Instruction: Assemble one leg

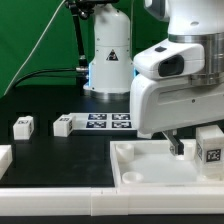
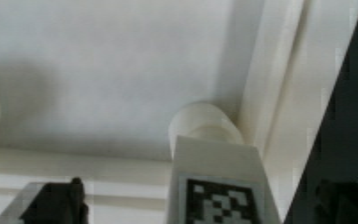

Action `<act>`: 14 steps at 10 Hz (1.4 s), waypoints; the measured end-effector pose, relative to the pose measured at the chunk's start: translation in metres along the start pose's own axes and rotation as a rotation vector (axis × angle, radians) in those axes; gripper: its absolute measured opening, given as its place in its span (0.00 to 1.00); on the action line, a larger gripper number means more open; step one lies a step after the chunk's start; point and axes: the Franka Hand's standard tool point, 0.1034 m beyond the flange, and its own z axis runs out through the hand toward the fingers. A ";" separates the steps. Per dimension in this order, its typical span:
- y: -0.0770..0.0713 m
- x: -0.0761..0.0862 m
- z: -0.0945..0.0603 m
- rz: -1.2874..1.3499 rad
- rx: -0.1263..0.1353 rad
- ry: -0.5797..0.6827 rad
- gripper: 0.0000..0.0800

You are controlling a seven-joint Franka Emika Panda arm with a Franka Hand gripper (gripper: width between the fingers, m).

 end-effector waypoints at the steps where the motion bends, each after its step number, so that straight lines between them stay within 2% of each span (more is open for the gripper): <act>1: 0.000 0.002 -0.001 0.000 0.000 0.004 0.81; 2: 0.001 0.005 -0.002 0.000 0.000 0.008 0.81; 3: 0.000 0.006 -0.003 -0.002 0.000 0.010 0.75; 5: 0.001 0.005 -0.002 -0.003 0.000 0.009 0.40; 6: 0.001 0.005 -0.002 -0.003 0.000 0.009 0.40; 7: 0.001 0.005 -0.002 -0.003 0.000 0.009 0.36; 10: 0.001 0.005 -0.002 0.026 0.001 0.013 0.36; 12: -0.003 0.004 -0.001 0.334 0.008 0.054 0.36; 13: -0.003 0.004 -0.001 0.406 0.011 0.056 0.36; 14: -0.003 0.004 -0.001 0.573 0.023 0.057 0.36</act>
Offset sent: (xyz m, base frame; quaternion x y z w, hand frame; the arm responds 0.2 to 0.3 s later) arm 0.0006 0.0014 0.0015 0.0103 0.0124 -0.0122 0.9998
